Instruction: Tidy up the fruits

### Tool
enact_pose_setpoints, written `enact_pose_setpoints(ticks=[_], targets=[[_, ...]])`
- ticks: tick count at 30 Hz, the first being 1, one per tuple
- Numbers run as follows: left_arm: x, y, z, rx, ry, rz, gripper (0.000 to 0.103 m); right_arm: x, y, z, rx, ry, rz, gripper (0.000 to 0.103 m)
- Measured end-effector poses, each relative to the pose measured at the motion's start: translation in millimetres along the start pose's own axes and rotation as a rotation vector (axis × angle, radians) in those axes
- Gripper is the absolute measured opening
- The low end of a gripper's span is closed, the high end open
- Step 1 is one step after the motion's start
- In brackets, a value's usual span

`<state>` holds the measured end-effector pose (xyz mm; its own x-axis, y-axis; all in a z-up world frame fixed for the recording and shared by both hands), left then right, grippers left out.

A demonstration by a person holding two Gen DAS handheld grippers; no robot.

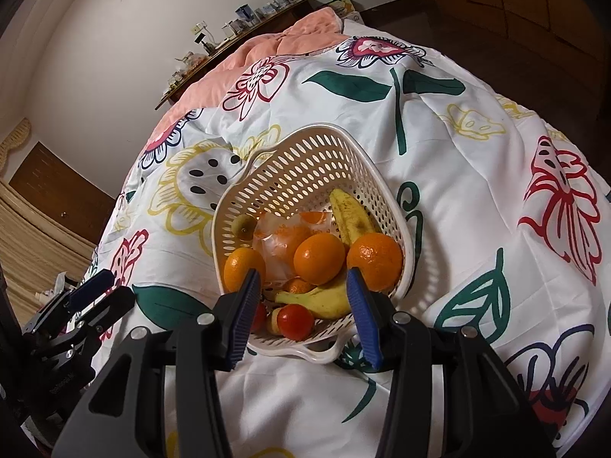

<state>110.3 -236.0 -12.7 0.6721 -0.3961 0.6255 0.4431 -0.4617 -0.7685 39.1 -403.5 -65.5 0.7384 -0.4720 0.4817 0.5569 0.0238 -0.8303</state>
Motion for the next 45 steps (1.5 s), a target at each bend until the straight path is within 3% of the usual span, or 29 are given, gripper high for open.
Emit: enact_pose_setpoints(ticks=[5, 8, 16, 23, 29, 39, 45], targets=[[-1, 1, -5, 0.010, 0.022, -0.003, 0.069, 0, 0, -2, -0.004, 0.002, -0.001, 0.049], [0, 1, -8, 0.014, 0.038, -0.009, 0.070, 0, -2, -3, -0.012, 0.005, -0.014, 0.067], [-1, 2, -13, 0.022, 0.058, -0.009, 0.072, 1, -6, -6, -0.032, -0.007, -0.028, 0.067], [-1, -1, -18, 0.050, 0.092, -0.033, 0.083, -7, -13, -21, -0.101, -0.050, -0.037, 0.080], [0, -7, -23, 0.096, 0.129, -0.066, 0.095, -17, -20, -19, -0.168, -0.138, -0.068, 0.089], [-4, -18, -17, 0.160, 0.114, -0.124, 0.097, -47, -24, 8, -0.238, -0.351, -0.109, 0.095], [-9, -26, -23, 0.203, 0.145, -0.173, 0.097, -55, -22, 14, -0.269, -0.373, -0.138, 0.096]])
Point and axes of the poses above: each gripper's, at about its wrist camera, not at the fingertips, and y roughly the way its jaws point, z to its left, x to its top, the point moved 7 cm from there along y, roughly the way its jaws point, and after that the axes turned 13 degrees about -x, right-handed, at the moved point
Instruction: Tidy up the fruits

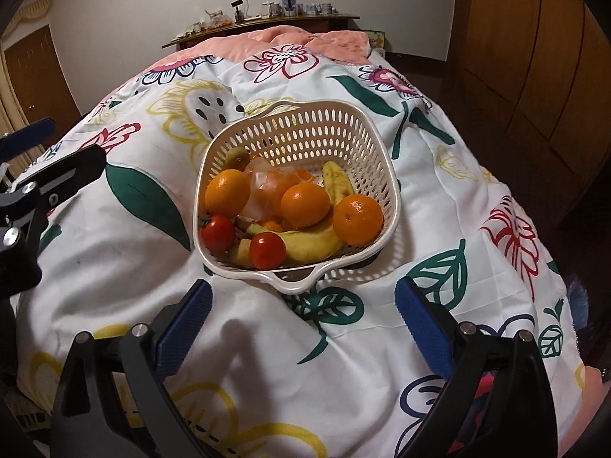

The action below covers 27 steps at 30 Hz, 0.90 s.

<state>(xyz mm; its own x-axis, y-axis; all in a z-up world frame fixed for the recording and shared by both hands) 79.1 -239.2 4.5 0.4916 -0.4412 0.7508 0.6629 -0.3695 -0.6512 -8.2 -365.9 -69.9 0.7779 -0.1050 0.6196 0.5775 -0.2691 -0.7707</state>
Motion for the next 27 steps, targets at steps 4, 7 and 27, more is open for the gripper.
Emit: enact_pose_setpoints(ticks=[4, 7, 27], targets=[[0, -2, -4, 0.023, 0.026, -0.016, 0.100, 3, -2, -7, -0.027, 0.030, -0.022, 0.096], [-1, -2, -8, 0.039, 0.047, -0.024, 0.100, 5, -3, -13, -0.045, 0.058, -0.032, 0.096], [-6, 3, -10, 0.037, 0.065, -0.015, 0.100, 4, -3, -14, -0.146, 0.057, -0.073, 0.096]])
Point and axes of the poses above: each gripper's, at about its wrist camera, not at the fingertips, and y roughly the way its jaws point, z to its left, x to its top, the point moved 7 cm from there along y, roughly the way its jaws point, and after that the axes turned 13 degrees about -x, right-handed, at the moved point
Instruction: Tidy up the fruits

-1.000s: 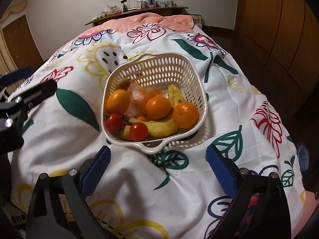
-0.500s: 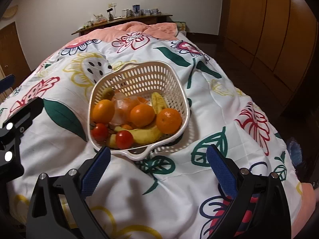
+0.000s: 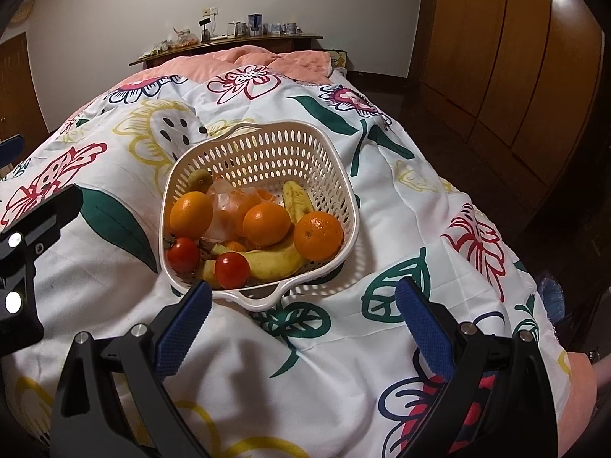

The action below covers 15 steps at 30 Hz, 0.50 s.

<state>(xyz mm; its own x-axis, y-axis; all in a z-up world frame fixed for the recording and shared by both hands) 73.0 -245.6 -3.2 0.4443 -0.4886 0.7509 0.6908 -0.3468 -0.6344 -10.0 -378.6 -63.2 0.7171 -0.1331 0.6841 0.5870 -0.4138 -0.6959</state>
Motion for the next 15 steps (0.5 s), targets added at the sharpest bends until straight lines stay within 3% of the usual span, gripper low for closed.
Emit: enact_pose_setpoints(ticks=[15], targets=[[-0.7, 1.4, -0.2, -0.002, -0.002, 0.002, 0.100, 0.4, 0.8, 0.0, 0.001, 0.010, 0.004, 0.096]])
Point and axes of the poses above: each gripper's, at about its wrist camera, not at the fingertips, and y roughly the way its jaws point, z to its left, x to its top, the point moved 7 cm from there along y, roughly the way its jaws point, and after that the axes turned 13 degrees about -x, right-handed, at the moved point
